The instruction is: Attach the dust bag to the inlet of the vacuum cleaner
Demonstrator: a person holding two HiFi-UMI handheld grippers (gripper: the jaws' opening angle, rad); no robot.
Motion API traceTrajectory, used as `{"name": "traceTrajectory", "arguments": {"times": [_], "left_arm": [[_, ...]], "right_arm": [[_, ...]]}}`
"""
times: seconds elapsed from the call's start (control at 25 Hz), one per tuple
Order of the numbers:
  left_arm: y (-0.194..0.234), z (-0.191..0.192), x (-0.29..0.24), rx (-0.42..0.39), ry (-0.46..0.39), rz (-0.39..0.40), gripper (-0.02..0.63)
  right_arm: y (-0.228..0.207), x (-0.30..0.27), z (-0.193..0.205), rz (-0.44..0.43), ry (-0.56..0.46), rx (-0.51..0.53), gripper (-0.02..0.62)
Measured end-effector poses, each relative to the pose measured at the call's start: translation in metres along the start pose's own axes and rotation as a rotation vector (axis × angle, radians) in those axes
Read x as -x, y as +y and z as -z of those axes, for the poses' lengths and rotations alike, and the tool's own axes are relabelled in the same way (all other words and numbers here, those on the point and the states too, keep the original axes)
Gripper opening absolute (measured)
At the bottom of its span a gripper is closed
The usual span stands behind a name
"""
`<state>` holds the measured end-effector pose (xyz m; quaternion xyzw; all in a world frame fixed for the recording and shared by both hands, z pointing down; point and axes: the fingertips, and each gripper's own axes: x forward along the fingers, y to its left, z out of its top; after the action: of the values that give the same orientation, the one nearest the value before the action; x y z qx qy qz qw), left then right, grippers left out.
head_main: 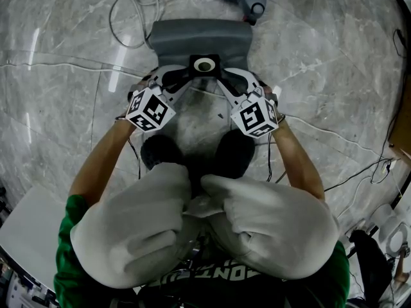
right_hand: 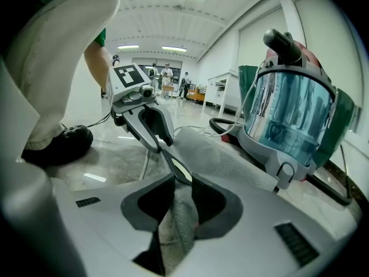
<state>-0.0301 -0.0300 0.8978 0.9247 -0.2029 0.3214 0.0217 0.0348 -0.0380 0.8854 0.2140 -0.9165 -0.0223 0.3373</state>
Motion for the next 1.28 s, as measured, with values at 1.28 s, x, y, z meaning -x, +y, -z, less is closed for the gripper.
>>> {"name": "traceTrajectory", "arguments": {"times": [1.28], "left_arm": [[0.061,-0.042,0.013,0.014,-0.135,-0.007,0.084]], "right_arm": [[-0.052,-0.022,-0.028,-0.077,0.003,-0.133,0.035]]}}
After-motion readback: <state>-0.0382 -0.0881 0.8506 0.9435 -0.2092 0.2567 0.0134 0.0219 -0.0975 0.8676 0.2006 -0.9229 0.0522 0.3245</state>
